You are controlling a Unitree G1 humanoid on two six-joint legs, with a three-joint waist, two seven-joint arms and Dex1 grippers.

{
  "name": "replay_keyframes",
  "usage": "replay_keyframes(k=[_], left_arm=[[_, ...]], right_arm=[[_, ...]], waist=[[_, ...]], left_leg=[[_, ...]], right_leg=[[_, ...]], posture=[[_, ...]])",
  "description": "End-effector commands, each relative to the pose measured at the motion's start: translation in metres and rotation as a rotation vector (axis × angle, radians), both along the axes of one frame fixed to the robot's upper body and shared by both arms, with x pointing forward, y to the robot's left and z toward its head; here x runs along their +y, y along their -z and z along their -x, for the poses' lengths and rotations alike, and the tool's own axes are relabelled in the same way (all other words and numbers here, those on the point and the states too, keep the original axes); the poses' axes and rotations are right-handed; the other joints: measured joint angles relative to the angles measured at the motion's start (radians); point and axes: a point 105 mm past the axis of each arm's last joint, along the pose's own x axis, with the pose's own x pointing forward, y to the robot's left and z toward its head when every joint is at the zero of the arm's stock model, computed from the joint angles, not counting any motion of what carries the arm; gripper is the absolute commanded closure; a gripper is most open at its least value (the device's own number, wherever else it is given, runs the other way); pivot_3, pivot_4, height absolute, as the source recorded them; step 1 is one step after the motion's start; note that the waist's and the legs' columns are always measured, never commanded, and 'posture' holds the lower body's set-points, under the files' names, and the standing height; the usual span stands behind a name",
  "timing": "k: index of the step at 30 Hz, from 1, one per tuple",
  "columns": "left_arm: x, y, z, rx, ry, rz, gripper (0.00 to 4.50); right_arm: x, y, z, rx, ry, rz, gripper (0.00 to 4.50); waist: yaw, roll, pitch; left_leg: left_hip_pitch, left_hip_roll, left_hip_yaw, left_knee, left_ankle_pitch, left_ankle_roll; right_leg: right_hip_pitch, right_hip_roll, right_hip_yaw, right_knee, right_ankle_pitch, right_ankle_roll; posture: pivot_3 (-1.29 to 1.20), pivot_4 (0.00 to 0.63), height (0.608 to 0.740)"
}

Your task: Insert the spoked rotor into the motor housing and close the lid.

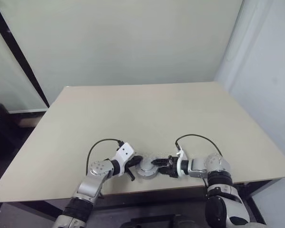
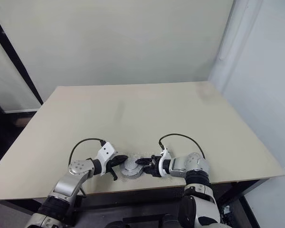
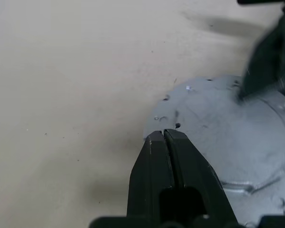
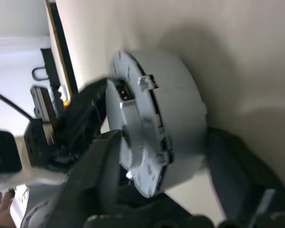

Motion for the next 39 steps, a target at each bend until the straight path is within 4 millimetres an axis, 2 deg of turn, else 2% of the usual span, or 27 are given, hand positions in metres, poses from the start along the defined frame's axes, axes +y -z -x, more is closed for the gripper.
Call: replay_keyframes(k=[1, 4, 11, 12, 14, 18, 26, 31, 39], left_arm=[[-0.014, -0.001, 0.005, 0.001, 0.051, 0.017, 4.50], [-0.013, -0.001, 0.005, 0.007, 0.040, 0.017, 4.50], [-0.006, -0.001, 0.002, 0.020, -0.003, 0.015, 4.50], [-0.004, -0.001, 0.002, 0.031, -0.007, 0.012, 4.33], [0.001, -0.002, 0.002, 0.064, -0.021, 0.022, 3.94], [0.012, -0.010, 0.003, 0.102, -0.054, 0.072, 2.65], [0.057, -0.043, -0.002, 0.102, -0.269, 0.279, 0.07], [0.068, -0.052, 0.010, 0.182, -0.373, 0.467, 0.00], [0.067, -0.051, 0.022, 0.243, -0.504, 0.691, 0.00]], right_arm=[[0.019, -0.007, 0.004, -0.003, -0.052, -0.035, 2.61], [0.019, -0.006, 0.005, -0.001, -0.049, -0.033, 3.27], [0.018, -0.003, 0.005, -0.001, -0.043, -0.018, 3.28], [0.018, -0.003, 0.005, -0.001, -0.041, -0.014, 3.28], [0.018, -0.002, 0.005, -0.002, -0.039, -0.009, 3.28], [0.017, -0.002, 0.004, -0.002, -0.034, -0.005, 3.28], [0.019, -0.012, -0.001, -0.029, -0.013, -0.056, 3.28], [0.023, -0.031, -0.007, -0.068, 0.018, -0.170, 3.28], [0.030, -0.056, -0.014, -0.119, 0.036, -0.287, 3.30]], waist=[[-0.003, 0.000, 0.000], [-0.004, 0.001, -0.001], [-0.004, 0.001, -0.001], [-0.004, 0.001, -0.001], [-0.005, 0.002, -0.001], [-0.013, 0.002, -0.001], [-0.018, 0.002, -0.001], [-0.017, 0.004, 0.000], [-0.012, 0.004, 0.001]], left_leg=[[0.001, 0.000, 0.000, 0.000, 0.000, 0.000], [0.001, 0.000, -0.001, 0.001, 0.000, 0.000], [0.002, 0.000, -0.003, 0.001, 0.000, 0.000], [0.001, 0.000, -0.004, 0.001, 0.000, 0.000], [0.002, 0.000, -0.005, 0.001, 0.000, 0.000], [0.001, 0.001, -0.007, 0.001, 0.000, 0.000], [0.000, 0.002, -0.017, 0.001, 0.000, 0.000], [0.000, 0.000, -0.025, 0.001, 0.000, 0.000], [-0.004, -0.004, -0.024, 0.001, 0.000, 0.000]], right_leg=[[0.001, 0.000, 0.001, 0.000, 0.000, 0.000], [0.001, 0.002, 0.002, 0.001, 0.000, 0.000], [0.001, 0.007, 0.006, 0.001, 0.000, 0.000], [0.001, 0.007, 0.007, 0.001, 0.000, -0.001], [0.001, 0.008, 0.007, 0.001, 0.000, -0.001], [0.001, 0.011, 0.007, 0.001, 0.000, -0.001], [0.000, 0.012, 0.006, 0.000, 0.000, -0.001], [0.000, 0.015, 0.006, 0.001, 0.001, -0.001], [-0.001, 0.011, 0.007, -0.002, 0.001, -0.001]], posture=[[0.00, 0.000, 0.740], [0.00, 0.000, 0.740], [0.00, 0.000, 0.740], [0.00, 0.000, 0.740], [0.00, 0.000, 0.740], [0.00, 0.000, 0.740], [0.00, 0.000, 0.740], [0.00, 0.000, 0.740], [0.00, 0.000, 0.740]])
